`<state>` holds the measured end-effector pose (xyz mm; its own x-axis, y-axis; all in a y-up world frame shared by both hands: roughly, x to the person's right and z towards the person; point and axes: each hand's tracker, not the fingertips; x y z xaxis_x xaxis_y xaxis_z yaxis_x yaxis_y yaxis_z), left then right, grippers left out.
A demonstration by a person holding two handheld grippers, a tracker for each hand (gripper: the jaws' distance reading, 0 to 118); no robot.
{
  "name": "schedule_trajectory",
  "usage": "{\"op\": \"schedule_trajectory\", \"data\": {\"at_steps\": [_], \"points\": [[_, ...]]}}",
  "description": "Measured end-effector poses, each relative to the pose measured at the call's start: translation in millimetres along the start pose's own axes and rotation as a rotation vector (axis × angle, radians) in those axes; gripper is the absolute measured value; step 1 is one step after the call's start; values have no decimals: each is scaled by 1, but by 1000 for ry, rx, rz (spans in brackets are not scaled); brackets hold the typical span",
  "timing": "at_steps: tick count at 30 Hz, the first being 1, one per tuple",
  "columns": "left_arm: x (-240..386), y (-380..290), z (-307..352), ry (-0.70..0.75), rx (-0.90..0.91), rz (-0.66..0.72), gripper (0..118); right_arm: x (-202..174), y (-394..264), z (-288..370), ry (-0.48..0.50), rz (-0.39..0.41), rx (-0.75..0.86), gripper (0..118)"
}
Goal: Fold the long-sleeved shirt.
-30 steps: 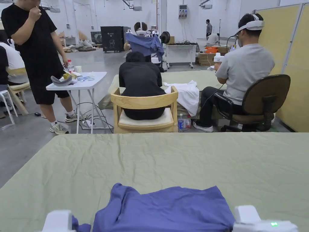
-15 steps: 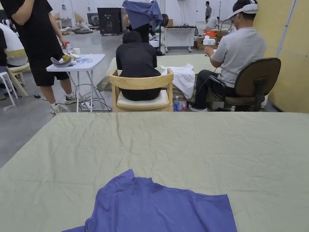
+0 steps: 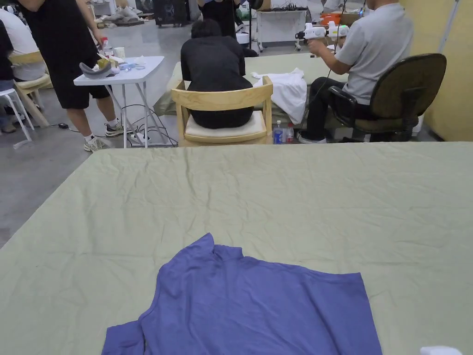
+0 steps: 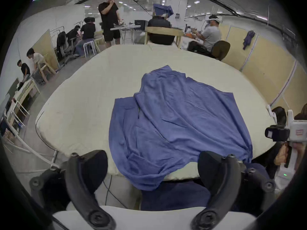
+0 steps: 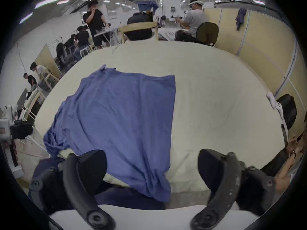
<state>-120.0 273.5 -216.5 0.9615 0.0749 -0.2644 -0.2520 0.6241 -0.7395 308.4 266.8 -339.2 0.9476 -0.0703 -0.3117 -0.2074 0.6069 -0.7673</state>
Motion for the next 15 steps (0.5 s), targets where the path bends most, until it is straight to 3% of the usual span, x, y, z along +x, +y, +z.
{"op": "schedule_trajectory", "data": {"at_steps": [1, 2, 4, 6, 7, 9, 10, 11, 12, 15], "points": [[1, 4, 0, -19, -28, -12, 54, -1, 2, 4, 2, 0, 24, 29], [3, 7, 1, -17, -24, -16, 2, -3, 3, 5, -13, 1, 41, 3], [3, 17, -10, -2, -31, -16, 3, -8, 2, 4, -46, -18, 68, 3], [-3, 36, -24, -74, -36, -20, 4, -4, 6, 0, 24, -40, 85, 3], [-5, 50, -34, -91, -19, -5, 14, -2, 9, -1, 41, -71, 87, 3], [-13, 83, -62, -54, -21, -15, 82, 0, 15, -8, 46, -96, 86, 3], [-13, 106, -83, -57, -13, -17, 82, 1, 17, -12, 47, -99, 83, 3], [-11, 126, -103, -56, -12, -26, 94, 2, 18, -17, 49, -97, 79, 3], [-12, 148, -131, -36, -24, -33, 115, 2, 20, -25, 56, -92, 67, 3], [-16, 207, -217, -17, -40, -36, 113, 5, 21, -46, 53, -108, 36, 3]]}}
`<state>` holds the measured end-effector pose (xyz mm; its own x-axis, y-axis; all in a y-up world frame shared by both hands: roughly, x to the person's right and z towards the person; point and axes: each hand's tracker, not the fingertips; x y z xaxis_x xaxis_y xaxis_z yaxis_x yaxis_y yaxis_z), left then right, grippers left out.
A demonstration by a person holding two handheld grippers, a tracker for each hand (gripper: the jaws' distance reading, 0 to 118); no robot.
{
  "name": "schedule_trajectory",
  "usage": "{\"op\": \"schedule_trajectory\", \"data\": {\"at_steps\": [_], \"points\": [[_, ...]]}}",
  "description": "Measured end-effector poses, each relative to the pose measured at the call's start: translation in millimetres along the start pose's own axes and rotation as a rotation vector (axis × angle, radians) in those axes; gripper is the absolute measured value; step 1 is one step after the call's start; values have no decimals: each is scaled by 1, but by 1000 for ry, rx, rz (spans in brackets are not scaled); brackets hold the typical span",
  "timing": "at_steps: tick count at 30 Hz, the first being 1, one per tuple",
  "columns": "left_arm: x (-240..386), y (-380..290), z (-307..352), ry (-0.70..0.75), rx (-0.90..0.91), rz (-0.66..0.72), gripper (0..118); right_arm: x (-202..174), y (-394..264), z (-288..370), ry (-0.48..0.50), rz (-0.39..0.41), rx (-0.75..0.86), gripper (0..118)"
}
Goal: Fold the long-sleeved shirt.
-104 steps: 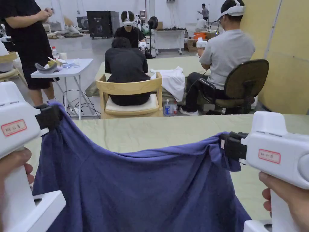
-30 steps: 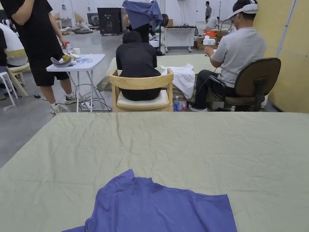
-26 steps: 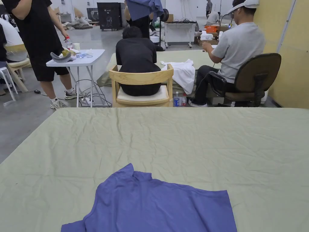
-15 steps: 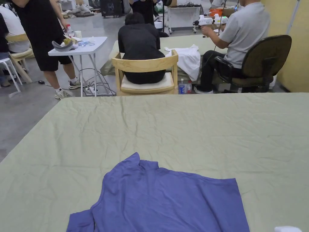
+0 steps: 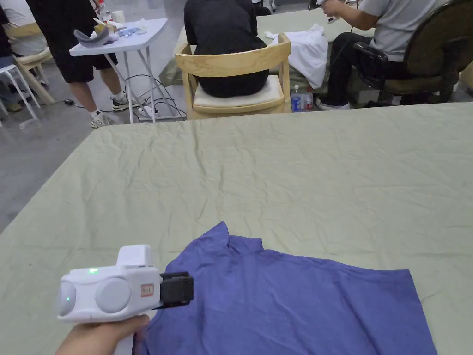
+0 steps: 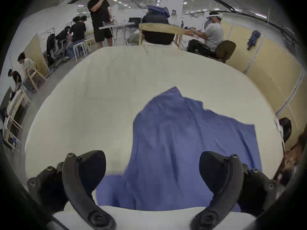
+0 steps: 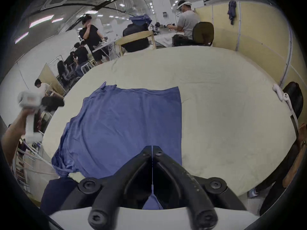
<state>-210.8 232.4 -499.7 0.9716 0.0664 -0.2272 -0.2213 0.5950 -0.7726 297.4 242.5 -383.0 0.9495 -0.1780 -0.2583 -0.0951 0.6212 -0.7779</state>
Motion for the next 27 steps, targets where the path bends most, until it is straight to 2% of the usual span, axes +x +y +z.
{"op": "schedule_trajectory", "data": {"at_steps": [1, 5, 6, 7, 8, 9, 10, 11, 12, 13, 14, 17, 21, 24, 25, 26, 27], "points": [[-7, 13, -30, -10, -55, 17, 113, 4, 1, -11, 1, -15, -26, 3], [-18, 39, -117, 157, -135, 111, 110, 13, 10, -42, -4, -28, -76, 3], [-22, 36, -133, 152, -144, 100, 107, 16, 15, -50, -4, -25, -81, 3], [-21, 34, -143, 133, -196, 89, 97, 17, 21, -57, -7, -20, -89, 3], [-19, 32, -149, 120, -243, 76, 96, 18, 27, -63, -10, -12, -95, 3], [-17, 29, -142, 131, -183, 64, 95, 19, 35, -72, -15, 8, -99, 3], [-13, 31, -140, 145, -175, 52, 88, 20, 44, -80, -20, 28, -102, 4], [-9, 29, -132, 149, -130, 20, 60, 22, 55, -89, -33, 44, -101, 18], [5, 30, -116, 137, -73, -44, 20, 24, 68, -102, -36, 44, -95, 43], [9, 28, -108, 92, -34, -102, 2, 26, 82, -118, -56, 50, -91, 76], [11, 25, -101, 61, -20, -115, 2, 27, 95, -133, -106, 74, -95, 118], [18, 21, -80, -18, -19, -141, 2, 34, 136, -179, -190, 98, -50, 114], [17, 21, -62, 33, 3, -123, 2, 44, 171, -237, -223, 40, -158, 114], [8, 25, -48, 24, 28, -65, 2, 43, 169, -267, -225, 68, -329, 106], [7, 23, -40, 23, 41, -53, 2, 39, 166, -261, -242, 71, -258, 104], [6, 22, -32, 15, 47, -50, 2, 37, 168, -252, -243, 73, -257, 101], [5, 20, -20, 9, 58, -45, 2, 34, 171, -243, -229, 68, -254, 91]]}}
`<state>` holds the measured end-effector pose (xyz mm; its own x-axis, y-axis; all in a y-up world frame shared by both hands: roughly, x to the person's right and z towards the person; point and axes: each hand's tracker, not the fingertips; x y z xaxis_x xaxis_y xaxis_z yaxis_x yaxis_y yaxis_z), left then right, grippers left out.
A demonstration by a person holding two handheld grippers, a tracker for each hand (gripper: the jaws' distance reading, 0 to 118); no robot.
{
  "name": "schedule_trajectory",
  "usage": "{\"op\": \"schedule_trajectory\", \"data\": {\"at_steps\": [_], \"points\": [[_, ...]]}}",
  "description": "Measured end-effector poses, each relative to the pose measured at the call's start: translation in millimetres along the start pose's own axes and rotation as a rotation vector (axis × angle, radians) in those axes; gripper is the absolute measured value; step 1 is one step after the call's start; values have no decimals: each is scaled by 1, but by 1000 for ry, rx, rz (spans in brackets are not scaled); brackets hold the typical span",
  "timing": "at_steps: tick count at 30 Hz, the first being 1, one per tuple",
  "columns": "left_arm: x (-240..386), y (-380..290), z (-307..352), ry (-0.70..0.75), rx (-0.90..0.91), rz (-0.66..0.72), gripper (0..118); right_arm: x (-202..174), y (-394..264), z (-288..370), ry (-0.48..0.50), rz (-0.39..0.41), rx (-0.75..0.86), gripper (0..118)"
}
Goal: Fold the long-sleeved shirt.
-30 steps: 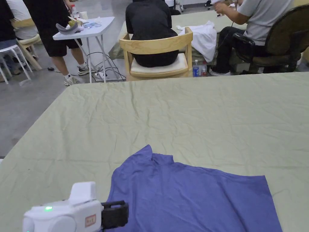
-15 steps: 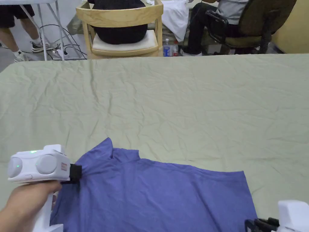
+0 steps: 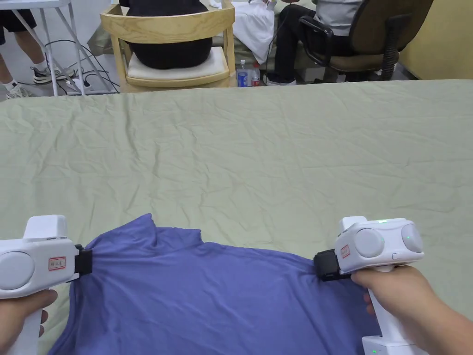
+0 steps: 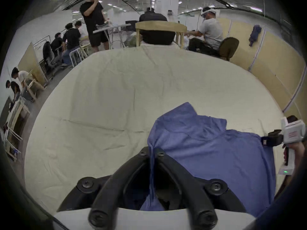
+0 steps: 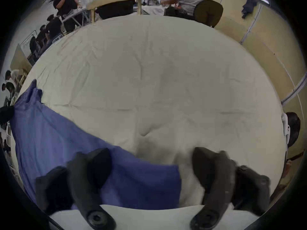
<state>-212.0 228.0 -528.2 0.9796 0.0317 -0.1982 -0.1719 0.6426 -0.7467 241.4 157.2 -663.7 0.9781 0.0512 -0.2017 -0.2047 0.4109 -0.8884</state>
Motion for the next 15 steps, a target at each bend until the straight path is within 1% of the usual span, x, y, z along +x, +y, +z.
{"op": "schedule_trajectory", "data": {"at_steps": [1, 2, 3, 4, 7, 8, 11, 13, 15], "points": [[-3, 3, 6, -12, 12, 6, 2, -3, -6, 12, 10, -8, 34, 69], [-4, 2, 17, -33, 20, 15, 2, -5, -11, 22, 24, 10, 64, 15], [-5, -1, 33, -75, 36, 53, 2, -6, -20, 36, 65, 36, 75, 9], [-5, -4, 47, -97, 49, 76, 2, -6, -28, 48, 71, 47, 92, 9], [-7, -13, 90, -112, 91, 109, 2, -11, -60, 104, 62, 93, 210, 9], [-7, -18, 109, -120, 105, 116, 2, -7, -72, 126, 70, 86, 254, 9], [-8, -33, 164, -133, 165, 120, 2, 2, -110, 193, 137, 22, 366, 9], [-10, -45, 197, -123, 206, 123, 2, 10, -138, 236, 145, 7, 455, 9], [-12, -62, 234, -155, 267, 154, 2, 12, -168, 276, 139, -20, 539, 9]]}}
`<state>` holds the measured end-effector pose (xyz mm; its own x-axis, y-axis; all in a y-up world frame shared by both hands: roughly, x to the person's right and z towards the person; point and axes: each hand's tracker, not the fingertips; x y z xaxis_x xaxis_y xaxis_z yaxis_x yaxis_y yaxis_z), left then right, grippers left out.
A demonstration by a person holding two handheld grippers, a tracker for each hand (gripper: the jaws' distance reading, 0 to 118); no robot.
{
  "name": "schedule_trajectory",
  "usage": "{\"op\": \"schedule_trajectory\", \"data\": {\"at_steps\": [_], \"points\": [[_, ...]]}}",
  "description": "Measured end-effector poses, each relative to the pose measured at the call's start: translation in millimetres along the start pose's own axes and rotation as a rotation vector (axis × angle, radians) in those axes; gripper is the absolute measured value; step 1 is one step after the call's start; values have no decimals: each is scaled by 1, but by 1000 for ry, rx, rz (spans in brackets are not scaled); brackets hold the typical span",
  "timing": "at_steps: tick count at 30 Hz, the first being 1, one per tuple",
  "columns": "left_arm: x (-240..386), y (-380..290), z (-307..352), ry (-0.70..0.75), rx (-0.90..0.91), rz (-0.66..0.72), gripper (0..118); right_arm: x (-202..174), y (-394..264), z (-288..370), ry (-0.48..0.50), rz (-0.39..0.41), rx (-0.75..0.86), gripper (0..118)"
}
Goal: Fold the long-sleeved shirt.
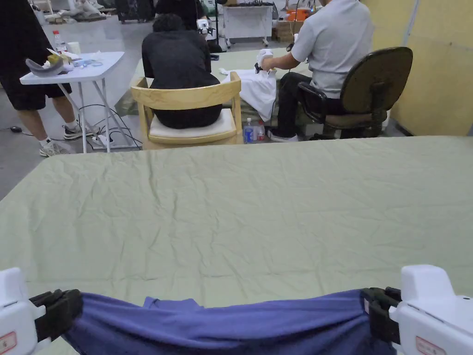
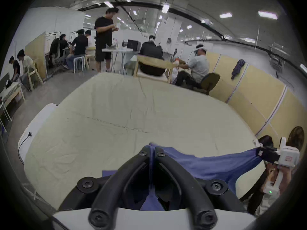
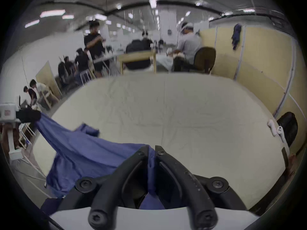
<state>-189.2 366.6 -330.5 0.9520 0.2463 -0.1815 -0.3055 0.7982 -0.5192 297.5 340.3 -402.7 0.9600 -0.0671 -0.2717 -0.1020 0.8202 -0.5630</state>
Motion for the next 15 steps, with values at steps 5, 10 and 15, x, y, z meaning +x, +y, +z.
{"op": "schedule_trajectory", "data": {"at_steps": [5, 10, 15], "points": [[7, -28, 81, 36, 83, 73, 2, -6, -17, 90, -11, -31, 116, 9], [11, -25, 129, -17, 162, 202, 2, -17, -9, 139, -70, -17, 242, 9], [34, 31, 163, -43, 273, 139, 2, -27, 47, 161, -14, 5, 367, 9]]}}
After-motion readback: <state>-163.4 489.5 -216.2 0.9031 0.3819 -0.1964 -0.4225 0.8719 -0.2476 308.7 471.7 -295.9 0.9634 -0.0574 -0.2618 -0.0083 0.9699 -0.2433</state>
